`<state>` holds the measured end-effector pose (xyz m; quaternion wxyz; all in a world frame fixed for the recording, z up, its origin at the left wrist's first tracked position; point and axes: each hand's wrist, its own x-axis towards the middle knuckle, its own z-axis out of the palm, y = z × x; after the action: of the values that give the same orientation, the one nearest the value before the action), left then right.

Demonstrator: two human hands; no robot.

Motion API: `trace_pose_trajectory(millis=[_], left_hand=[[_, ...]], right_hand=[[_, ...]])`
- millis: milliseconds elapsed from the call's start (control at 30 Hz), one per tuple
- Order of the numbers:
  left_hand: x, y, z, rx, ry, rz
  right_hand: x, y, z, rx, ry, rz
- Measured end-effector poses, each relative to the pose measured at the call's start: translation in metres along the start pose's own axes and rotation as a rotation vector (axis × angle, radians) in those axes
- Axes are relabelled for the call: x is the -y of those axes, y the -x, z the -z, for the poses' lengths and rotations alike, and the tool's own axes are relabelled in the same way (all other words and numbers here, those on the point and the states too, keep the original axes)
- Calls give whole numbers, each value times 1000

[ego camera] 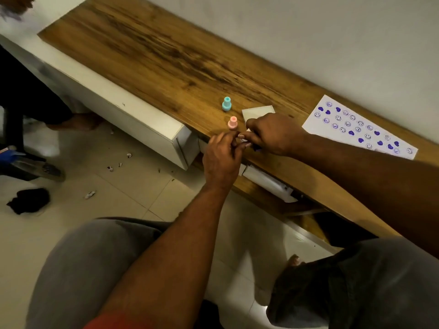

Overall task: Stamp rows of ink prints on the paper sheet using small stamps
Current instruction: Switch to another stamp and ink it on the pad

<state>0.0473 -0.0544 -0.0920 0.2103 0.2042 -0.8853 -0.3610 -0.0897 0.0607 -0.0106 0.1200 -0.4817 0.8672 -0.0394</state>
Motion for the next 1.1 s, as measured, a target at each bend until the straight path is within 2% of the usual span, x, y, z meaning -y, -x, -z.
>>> trace_pose_trajectory(millis=[300, 533, 667, 767, 900, 967, 1100], left_hand=[[9, -2, 4, 42, -17, -9], [15, 3, 0, 75, -46, -2], [18, 5, -2, 53, -53, -9], [15, 5, -5, 38, -71, 10], [10, 4, -5, 16, -77, 30], [9, 5, -3, 7, -76, 44], [-1, 6, -3, -29, -66, -33]], right_hand=[[-7, 0, -5, -5, 108, 190], [-7, 4, -4, -88, 376, 348], [-12, 7, 1, -67, 264, 222], [-24, 14, 8, -140, 132, 50], [-46, 32, 12, -245, -9, -53], [-56, 44, 12, -275, 3, -117], [-67, 65, 6, -213, 62, -256]])
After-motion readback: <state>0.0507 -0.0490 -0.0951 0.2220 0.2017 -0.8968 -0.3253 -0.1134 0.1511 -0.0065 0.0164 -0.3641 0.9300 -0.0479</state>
